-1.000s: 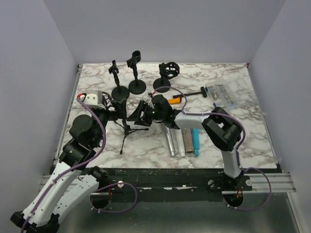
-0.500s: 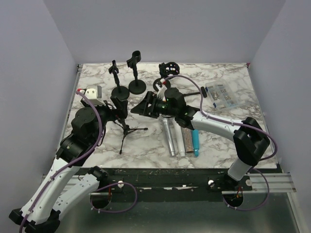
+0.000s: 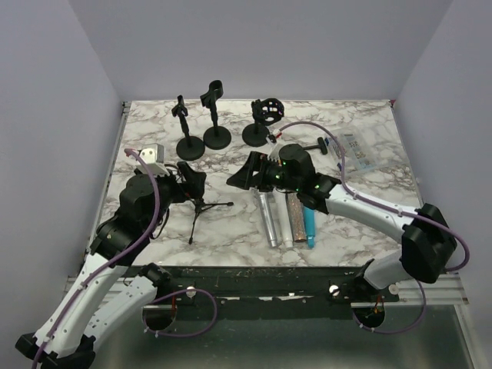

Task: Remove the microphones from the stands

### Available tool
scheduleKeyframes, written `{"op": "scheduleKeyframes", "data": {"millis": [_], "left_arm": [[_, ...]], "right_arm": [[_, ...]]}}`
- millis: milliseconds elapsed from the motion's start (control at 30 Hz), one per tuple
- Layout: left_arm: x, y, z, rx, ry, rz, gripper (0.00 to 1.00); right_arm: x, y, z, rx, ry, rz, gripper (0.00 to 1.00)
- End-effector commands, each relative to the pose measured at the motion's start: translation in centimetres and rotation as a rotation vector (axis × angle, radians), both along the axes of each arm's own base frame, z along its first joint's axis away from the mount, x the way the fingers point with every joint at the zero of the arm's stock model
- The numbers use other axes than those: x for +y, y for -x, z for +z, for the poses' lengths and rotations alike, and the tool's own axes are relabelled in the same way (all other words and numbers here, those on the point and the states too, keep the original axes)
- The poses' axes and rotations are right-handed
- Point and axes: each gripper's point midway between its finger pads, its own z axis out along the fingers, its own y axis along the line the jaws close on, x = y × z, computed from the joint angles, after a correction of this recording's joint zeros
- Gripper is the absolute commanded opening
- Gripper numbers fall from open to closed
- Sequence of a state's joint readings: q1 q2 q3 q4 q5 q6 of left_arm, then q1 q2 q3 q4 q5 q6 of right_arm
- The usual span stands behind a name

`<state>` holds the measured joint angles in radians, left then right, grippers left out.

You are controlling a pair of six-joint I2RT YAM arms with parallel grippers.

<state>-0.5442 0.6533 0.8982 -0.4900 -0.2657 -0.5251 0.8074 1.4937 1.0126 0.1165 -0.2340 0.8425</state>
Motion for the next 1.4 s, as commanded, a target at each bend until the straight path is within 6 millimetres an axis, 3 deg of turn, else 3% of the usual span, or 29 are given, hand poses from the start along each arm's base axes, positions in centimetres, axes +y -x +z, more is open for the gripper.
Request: {"op": "scheduleKeyframes", "data": {"millis": [0,200,500,667,967,1167,1367], "left_arm": [[-0.9,2.5,-5.1,0.190,0.046,-0.063,0.98],[-1.1,3.9,-8.7,0.250,0.073,-0.080,0.93],[0.5,1.0,-11.6,0.343,0.007,0.116,0.88],[1.7,-2.0,-11.6,0.296,-0.012,0.258,0.72],[3.2,-4.9,-12.6,0.261,-0.073,0.415,0.62],[4.1,-6.5,-12.3,0.207,-0.067,0.494,0.33],[6.4,-8.8,-10.2,0.114,-0.064,0.602,0.20]], "right_arm": [[-2.5,0.1,0.1,-0.099,0.108,-0.022,0.89],[-4.4,0.2,0.9,-0.154,0.160,-0.046,0.94],[-6.1,0.6,0.5,-0.180,0.194,-0.066,0.95],[-7.3,0.9,0.6,-0.192,0.211,-0.091,0.95],[-9.5,1.2,0.7,-0.228,0.252,-0.143,0.95],[-9.9,1.1,0.2,-0.238,0.275,-0.149,0.95],[-9.9,1.0,0.1,-0.253,0.291,-0.137,0.95]]}}
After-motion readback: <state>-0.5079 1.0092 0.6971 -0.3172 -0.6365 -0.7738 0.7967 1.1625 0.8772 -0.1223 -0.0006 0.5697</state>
